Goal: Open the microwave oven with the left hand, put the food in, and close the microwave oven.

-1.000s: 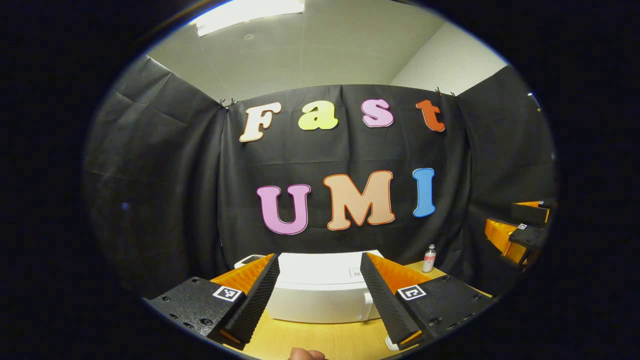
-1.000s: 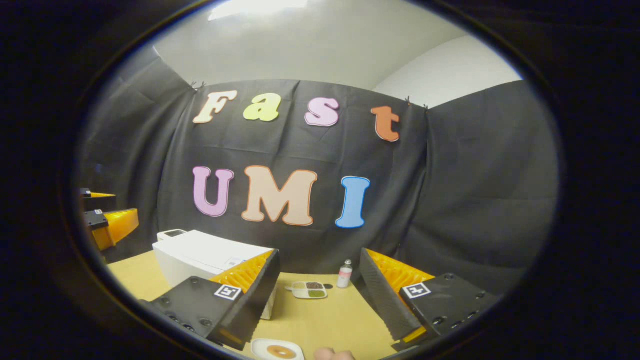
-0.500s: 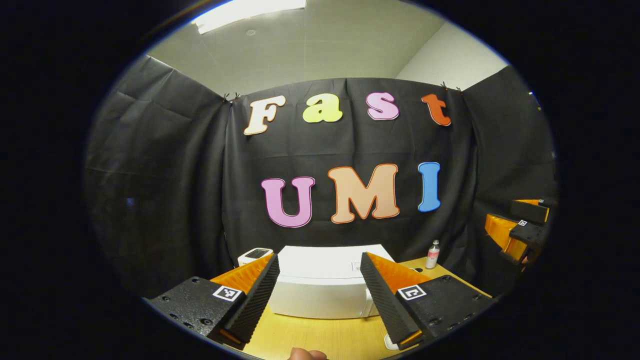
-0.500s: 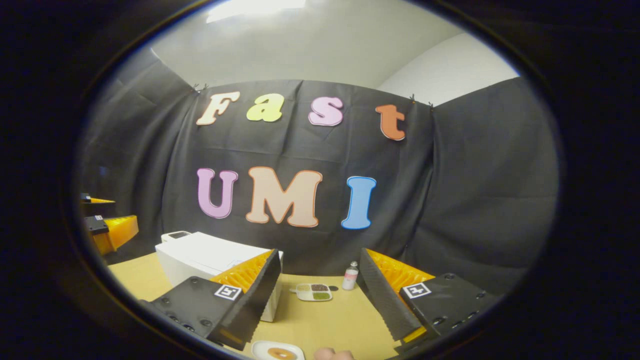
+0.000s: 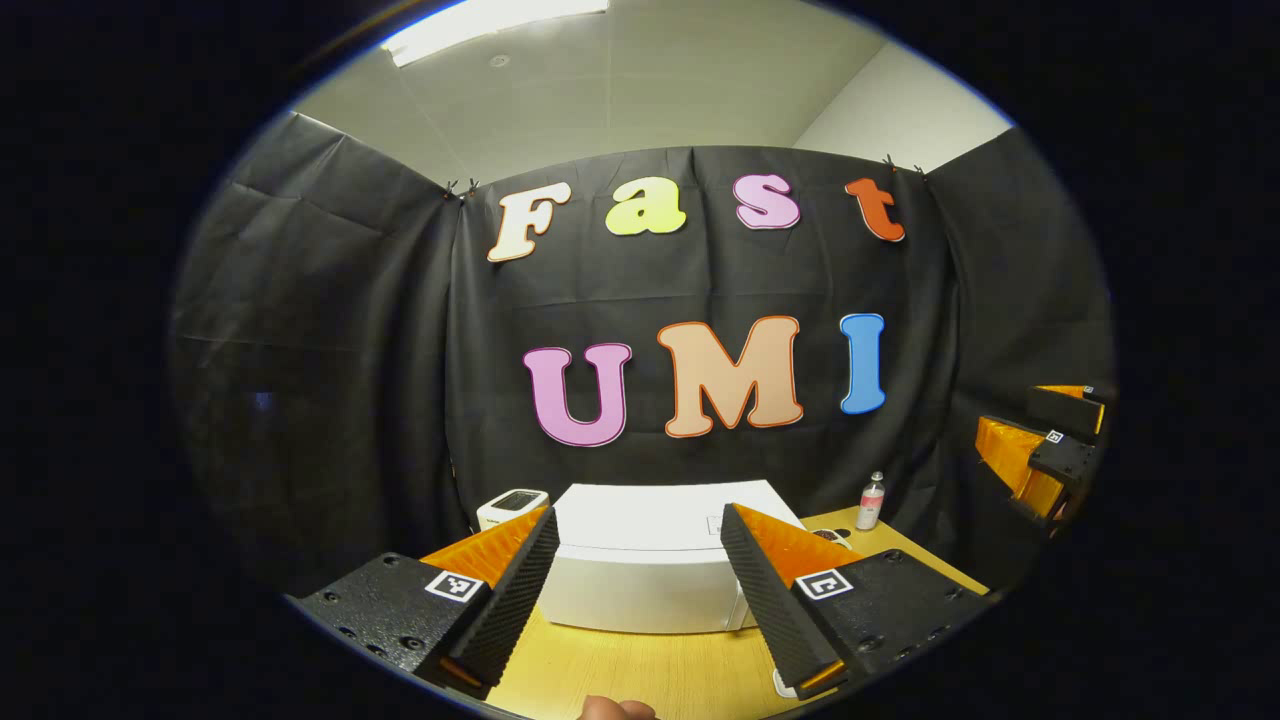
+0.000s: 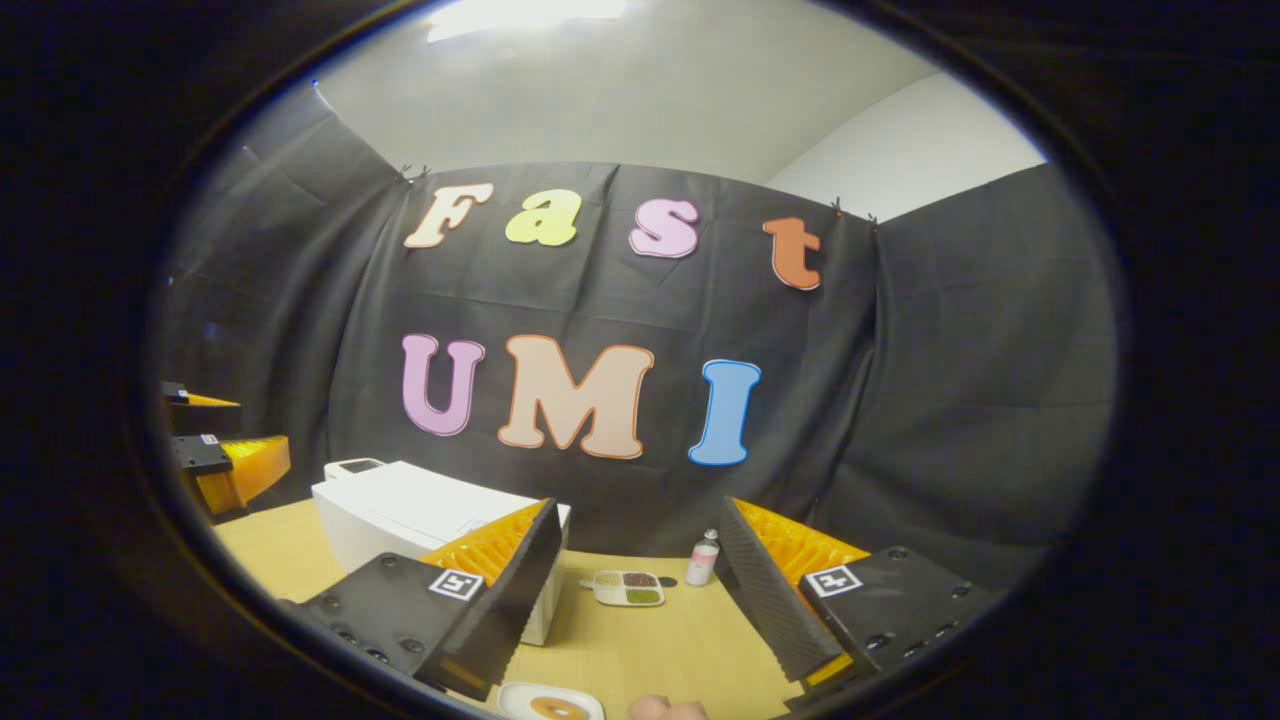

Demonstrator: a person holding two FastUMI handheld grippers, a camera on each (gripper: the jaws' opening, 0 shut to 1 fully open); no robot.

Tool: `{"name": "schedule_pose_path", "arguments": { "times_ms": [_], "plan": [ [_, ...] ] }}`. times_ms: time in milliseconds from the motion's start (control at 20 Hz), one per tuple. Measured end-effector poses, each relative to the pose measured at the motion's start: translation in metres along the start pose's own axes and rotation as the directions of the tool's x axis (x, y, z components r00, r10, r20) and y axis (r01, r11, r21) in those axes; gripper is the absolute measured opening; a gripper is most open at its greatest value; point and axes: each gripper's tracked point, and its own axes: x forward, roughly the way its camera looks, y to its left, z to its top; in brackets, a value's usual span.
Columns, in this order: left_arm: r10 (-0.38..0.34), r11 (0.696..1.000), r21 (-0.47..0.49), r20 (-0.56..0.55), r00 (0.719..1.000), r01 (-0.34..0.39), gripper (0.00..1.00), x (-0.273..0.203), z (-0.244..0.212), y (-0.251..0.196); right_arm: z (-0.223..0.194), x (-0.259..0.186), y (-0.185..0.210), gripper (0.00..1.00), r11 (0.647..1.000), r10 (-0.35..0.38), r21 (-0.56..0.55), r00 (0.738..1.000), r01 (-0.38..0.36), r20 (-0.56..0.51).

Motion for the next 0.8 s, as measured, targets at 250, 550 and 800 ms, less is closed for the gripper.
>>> {"name": "schedule_pose_path", "arguments": {
  "times_ms": [250, 550, 800],
  "plan": [
    [-0.012, 1.000, -0.026, -0.021, 1.000, 0.012, 0.96, 0.011, -0.015, -0.008, 0.003, -0.001, -0.005, 0.96, 1.000, 0.002, 0.023, 1.000, -0.002, 0.001],
    [-0.097, 0.995, -0.034, -0.107, 0.990, 0.094, 0.97, 0.037, -0.075, -0.053, 0.006, -0.008, -0.023, 0.97, 0.999, -0.029, 0.035, 1.000, 0.029, 0.009],
    [-0.186, 0.982, -0.016, -0.258, 0.948, 0.189, 0.98, 0.071, -0.155, -0.099, 0.006, -0.015, -0.040, 0.96, 0.997, -0.063, 0.041, 0.998, 0.063, 0.005]
  ]
}}
